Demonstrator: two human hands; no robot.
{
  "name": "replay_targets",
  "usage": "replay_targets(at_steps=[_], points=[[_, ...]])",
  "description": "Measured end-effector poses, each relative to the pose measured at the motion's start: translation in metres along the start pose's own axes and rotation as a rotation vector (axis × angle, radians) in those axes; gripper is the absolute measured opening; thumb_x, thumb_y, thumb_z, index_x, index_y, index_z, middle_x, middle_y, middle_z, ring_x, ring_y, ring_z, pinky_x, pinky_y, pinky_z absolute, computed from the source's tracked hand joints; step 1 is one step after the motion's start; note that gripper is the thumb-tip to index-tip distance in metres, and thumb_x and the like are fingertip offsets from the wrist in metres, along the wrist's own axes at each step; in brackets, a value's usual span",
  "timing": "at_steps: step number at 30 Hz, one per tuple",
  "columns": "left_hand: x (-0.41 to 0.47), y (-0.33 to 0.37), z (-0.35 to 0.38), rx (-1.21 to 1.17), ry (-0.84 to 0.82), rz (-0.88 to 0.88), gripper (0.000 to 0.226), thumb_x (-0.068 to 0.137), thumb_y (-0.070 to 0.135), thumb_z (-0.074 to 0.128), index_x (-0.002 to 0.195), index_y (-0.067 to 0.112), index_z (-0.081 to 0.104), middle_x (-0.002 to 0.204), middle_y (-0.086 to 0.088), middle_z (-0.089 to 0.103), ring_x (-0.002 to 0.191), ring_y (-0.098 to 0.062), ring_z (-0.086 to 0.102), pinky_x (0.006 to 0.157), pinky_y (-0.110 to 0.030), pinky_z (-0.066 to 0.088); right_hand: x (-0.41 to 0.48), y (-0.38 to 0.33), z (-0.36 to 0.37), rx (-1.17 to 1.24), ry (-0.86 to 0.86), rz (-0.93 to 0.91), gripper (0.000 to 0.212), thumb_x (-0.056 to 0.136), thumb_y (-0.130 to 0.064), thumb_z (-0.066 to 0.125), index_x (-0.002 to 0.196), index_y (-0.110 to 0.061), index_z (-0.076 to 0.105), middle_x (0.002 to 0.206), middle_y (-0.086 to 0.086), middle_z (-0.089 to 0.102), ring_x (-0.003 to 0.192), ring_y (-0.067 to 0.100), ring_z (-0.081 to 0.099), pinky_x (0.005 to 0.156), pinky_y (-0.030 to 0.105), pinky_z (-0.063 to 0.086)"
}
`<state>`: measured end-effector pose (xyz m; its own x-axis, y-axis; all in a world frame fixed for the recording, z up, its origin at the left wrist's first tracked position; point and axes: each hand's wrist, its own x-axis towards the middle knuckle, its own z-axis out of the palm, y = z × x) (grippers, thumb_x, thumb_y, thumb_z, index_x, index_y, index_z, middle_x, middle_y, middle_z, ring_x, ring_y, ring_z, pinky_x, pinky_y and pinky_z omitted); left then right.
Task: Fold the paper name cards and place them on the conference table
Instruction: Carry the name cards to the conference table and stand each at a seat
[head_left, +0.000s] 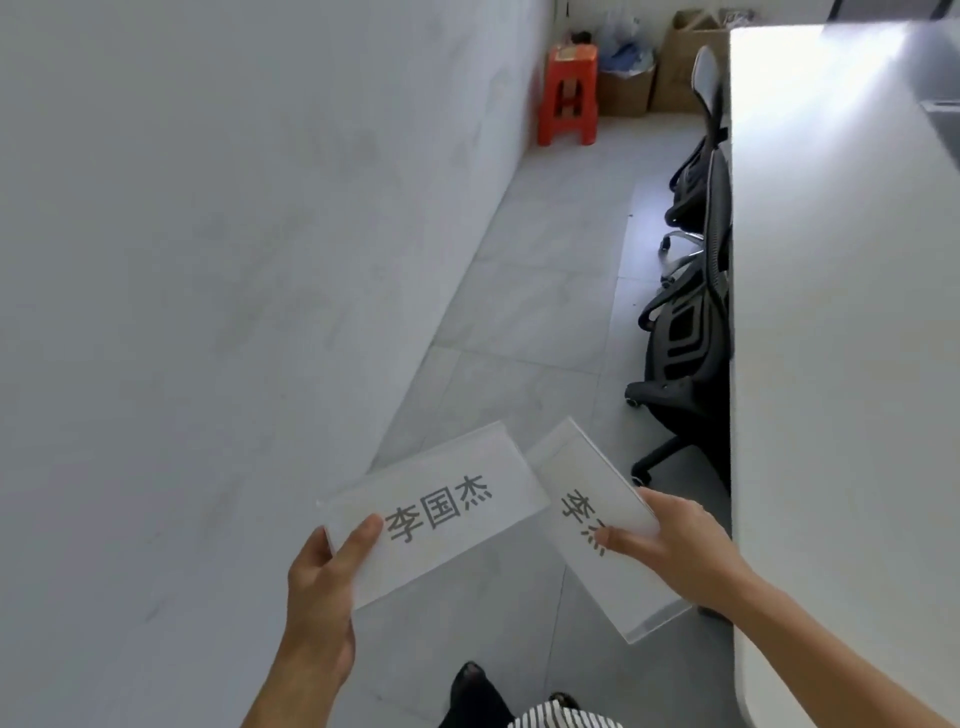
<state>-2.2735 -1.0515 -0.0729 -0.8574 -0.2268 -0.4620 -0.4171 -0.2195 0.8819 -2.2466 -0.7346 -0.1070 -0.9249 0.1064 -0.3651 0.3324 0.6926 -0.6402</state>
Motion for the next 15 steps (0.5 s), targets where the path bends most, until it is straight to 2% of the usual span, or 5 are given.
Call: replay_targets(at_steps=[2, 7, 9, 13, 15], points=[[0.039, 0.008, 0.030, 0.022, -0.073, -0.029, 0.024, 0.081, 0.012, 0.068, 0.104, 0.004, 0.067, 0.099, -0.017, 0.075, 0.085, -0.031, 0.072, 0.063, -0.033, 0.062, 0.023, 0.001, -0.016, -0.008, 0.033, 0.053, 0.027, 0.072, -0.061, 0.068, 0.089, -0.045, 0.056, 0.081, -0.017, 0.069, 0.068, 0.003, 0.068, 0.056, 0.023, 0.056], [0.141, 0.039, 0.103, 0.093, -0.268, -0.038, 0.027, 0.081, 0.010, 0.069, 0.106, 0.003, 0.066, 0.096, -0.014, 0.076, 0.081, -0.026, 0.073, 0.056, -0.026, 0.059, 0.089, 0.010, -0.050, 0.039, 0.164, 0.174, 0.027, 0.073, -0.062, 0.066, 0.087, -0.041, 0.059, 0.078, -0.024, 0.068, 0.066, 0.000, 0.067, 0.055, 0.022, 0.056], [0.184, 0.059, 0.132, 0.105, -0.316, -0.033, 0.029, 0.080, 0.010, 0.069, 0.107, 0.001, 0.066, 0.099, -0.016, 0.075, 0.084, -0.027, 0.073, 0.056, -0.024, 0.058, 0.119, 0.006, -0.063, 0.080, 0.224, 0.217, 0.034, 0.071, -0.068, 0.063, 0.088, -0.039, 0.060, 0.081, -0.022, 0.069, 0.066, 0.003, 0.069, 0.057, 0.025, 0.058], [0.264, 0.115, 0.192, 0.181, -0.467, -0.027, 0.034, 0.078, 0.012, 0.069, 0.109, -0.003, 0.064, 0.099, -0.016, 0.075, 0.075, -0.021, 0.074, 0.056, -0.025, 0.058, 0.171, -0.024, -0.096, 0.155, 0.340, 0.247, 0.041, 0.063, -0.081, 0.054, 0.083, -0.045, 0.059, 0.080, -0.020, 0.072, 0.068, 0.002, 0.069, 0.060, 0.030, 0.059], [0.298, 0.139, 0.227, 0.214, -0.566, -0.012, 0.043, 0.074, 0.017, 0.071, 0.112, -0.002, 0.063, 0.103, -0.016, 0.074, 0.080, -0.022, 0.073, 0.060, -0.026, 0.059, 0.191, -0.036, -0.113, 0.209, 0.401, 0.259, 0.045, 0.062, -0.084, 0.053, 0.085, -0.047, 0.059, 0.083, -0.018, 0.073, 0.071, 0.004, 0.070, 0.060, 0.031, 0.060]])
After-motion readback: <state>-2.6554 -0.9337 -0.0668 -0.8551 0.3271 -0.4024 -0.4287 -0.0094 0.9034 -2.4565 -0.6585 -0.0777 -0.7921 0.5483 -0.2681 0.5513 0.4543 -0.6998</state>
